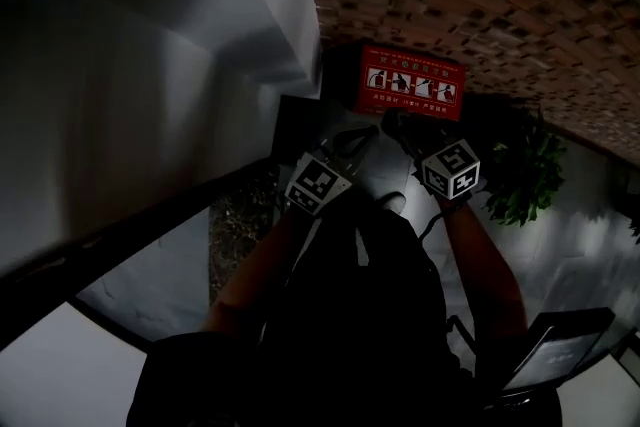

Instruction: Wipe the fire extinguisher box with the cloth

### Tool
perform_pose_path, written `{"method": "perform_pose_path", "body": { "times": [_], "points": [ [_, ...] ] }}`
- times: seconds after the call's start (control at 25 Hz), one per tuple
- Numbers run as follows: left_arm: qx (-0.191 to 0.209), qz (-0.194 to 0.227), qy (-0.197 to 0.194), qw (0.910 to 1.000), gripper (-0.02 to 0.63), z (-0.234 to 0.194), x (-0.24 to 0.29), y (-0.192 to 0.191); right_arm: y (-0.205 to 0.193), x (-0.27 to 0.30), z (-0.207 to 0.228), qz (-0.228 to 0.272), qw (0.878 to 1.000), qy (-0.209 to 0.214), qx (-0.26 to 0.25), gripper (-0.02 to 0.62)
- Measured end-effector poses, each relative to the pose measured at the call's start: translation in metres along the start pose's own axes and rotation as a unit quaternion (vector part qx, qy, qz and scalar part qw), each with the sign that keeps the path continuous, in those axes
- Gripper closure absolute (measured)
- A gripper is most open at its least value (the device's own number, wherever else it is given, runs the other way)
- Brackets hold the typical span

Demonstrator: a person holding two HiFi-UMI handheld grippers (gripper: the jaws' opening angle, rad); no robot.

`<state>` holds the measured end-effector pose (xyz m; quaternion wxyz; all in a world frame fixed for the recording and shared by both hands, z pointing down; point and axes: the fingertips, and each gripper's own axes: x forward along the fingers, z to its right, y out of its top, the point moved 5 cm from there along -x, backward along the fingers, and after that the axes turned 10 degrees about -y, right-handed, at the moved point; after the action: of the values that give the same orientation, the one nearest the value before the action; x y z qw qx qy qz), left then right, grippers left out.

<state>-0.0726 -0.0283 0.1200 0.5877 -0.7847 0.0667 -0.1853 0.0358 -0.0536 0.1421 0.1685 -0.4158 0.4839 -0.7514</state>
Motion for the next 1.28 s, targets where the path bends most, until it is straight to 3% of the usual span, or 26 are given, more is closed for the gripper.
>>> {"method": "perform_pose_path", "body": {
  "times": [0.36, 0.72, 0.84, 1.04, 1.16, 1.28],
  "points": [
    [-0.047, -0.015, 0.017, 0.9986, 0.611, -0.078, 0.054, -0.045, -0.051, 0.124, 0.077, -0.077, 0.995, 0.001, -0.060, 0.560],
    [-0.053, -0.020, 0.059, 0.9967, 0.611, -0.146, 0.097, -0.099, -0.081, 0.222, 0.131, -0.092, 0.981, -0.005, -0.173, 0.560],
    [-0.054, -0.027, 0.066, 0.9960, 0.611, -0.154, 0.102, -0.116, -0.091, 0.250, 0.144, -0.103, 0.968, -0.023, -0.228, 0.560],
    [-0.070, -0.023, 0.080, 0.9940, 0.611, -0.160, 0.106, -0.137, -0.109, 0.282, 0.159, -0.135, 0.933, -0.051, -0.329, 0.561],
    [-0.075, -0.020, 0.083, 0.9935, 0.611, -0.159, 0.108, -0.144, -0.132, 0.291, 0.158, -0.164, 0.927, -0.031, -0.334, 0.561],
    [-0.079, -0.021, 0.085, 0.9930, 0.611, -0.156, 0.108, -0.150, -0.144, 0.287, 0.155, -0.169, 0.937, -0.021, -0.306, 0.561]
  ]
}}
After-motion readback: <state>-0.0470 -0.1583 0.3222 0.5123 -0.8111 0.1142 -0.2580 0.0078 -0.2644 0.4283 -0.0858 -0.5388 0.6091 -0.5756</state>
